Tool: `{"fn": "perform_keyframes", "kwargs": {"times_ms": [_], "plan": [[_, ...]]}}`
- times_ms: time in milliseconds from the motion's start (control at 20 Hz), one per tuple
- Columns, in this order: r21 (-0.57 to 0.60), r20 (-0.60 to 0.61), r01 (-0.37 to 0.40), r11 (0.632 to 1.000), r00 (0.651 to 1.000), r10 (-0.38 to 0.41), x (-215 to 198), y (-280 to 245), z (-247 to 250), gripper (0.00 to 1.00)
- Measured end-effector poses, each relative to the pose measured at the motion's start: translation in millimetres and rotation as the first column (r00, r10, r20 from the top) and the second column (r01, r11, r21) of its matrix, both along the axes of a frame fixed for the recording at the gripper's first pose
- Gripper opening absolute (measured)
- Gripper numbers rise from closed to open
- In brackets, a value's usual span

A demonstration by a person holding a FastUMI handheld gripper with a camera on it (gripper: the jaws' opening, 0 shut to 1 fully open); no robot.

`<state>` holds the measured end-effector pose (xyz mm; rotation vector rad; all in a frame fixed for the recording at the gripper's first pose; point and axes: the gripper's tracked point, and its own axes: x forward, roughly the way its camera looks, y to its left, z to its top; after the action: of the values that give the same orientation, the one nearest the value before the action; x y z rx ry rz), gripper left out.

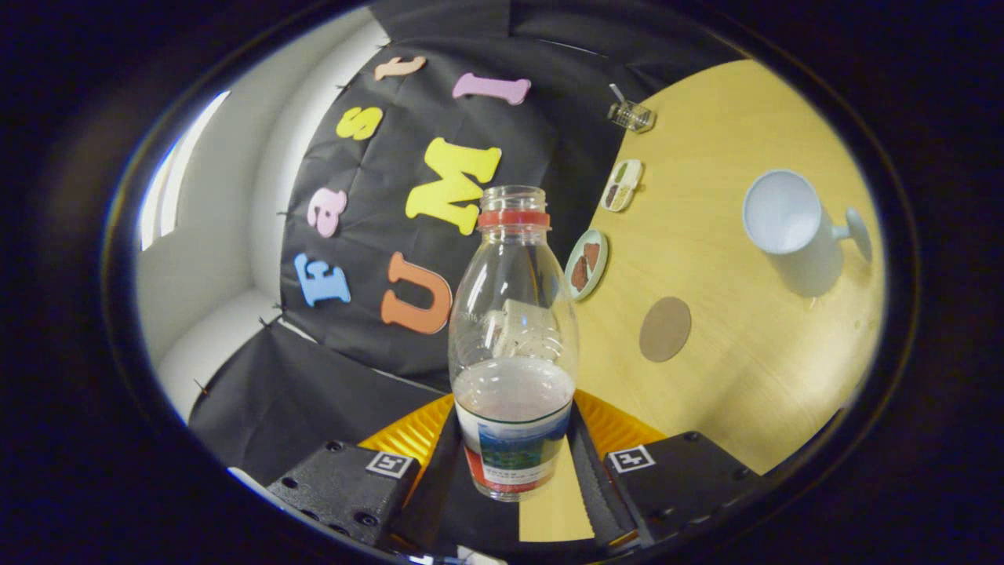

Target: Take the bottle from table, then pour the juice into the cup, finally place the bottle on the coaster

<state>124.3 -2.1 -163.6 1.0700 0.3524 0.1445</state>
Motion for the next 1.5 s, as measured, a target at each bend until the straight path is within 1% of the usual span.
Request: {"fn": "perform_keyframes", "kwargs": {"times_ms": [100,150,200,250,350,400,500,550,600,700,900,1000,1150,1300,1350,1500], "plan": [[-0.123,0.004,-0.002,0.992,1.0,0.002,-4,-3,-5,0.76],[-0.19,-0.001,-0.016,0.982,1.0,0.016,-9,-2,-9,0.76],[-0.271,-0.012,-0.029,0.962,1.0,0.026,-14,-5,-14,0.76],[-0.356,-0.021,-0.035,0.934,0.999,0.03,-17,-12,-19,0.76],[-0.501,-0.021,-0.027,0.865,1.0,0.019,-16,-26,-17,0.76],[-0.567,-0.008,-0.013,0.824,1.0,0.01,-13,-32,-12,0.76],[-0.692,0.005,0.009,0.722,1.0,-0.009,-11,-45,-5,0.77],[-0.73,0.016,0.023,0.683,1.0,-0.017,-10,-51,-1,0.77],[-0.746,0.039,0.038,0.665,0.999,-0.014,-6,-50,8,0.77],[-0.764,0.075,0.06,0.642,0.997,-0.004,0,-46,21,0.77],[-0.823,0.118,0.098,0.56,0.993,-0.001,8,-54,43,0.77],[-0.835,0.137,0.111,0.539,0.991,0.009,15,-54,51,0.77],[-0.857,0.159,0.131,0.499,0.987,0.014,26,-61,55,0.77],[-0.866,0.165,0.141,0.48,0.986,0.008,39,-59,57,0.77],[-0.873,0.157,0.139,0.467,0.988,0.001,46,-62,51,0.77],[-0.905,0.127,0.122,0.407,0.992,-0.014,69,-66,33,0.77]]}}
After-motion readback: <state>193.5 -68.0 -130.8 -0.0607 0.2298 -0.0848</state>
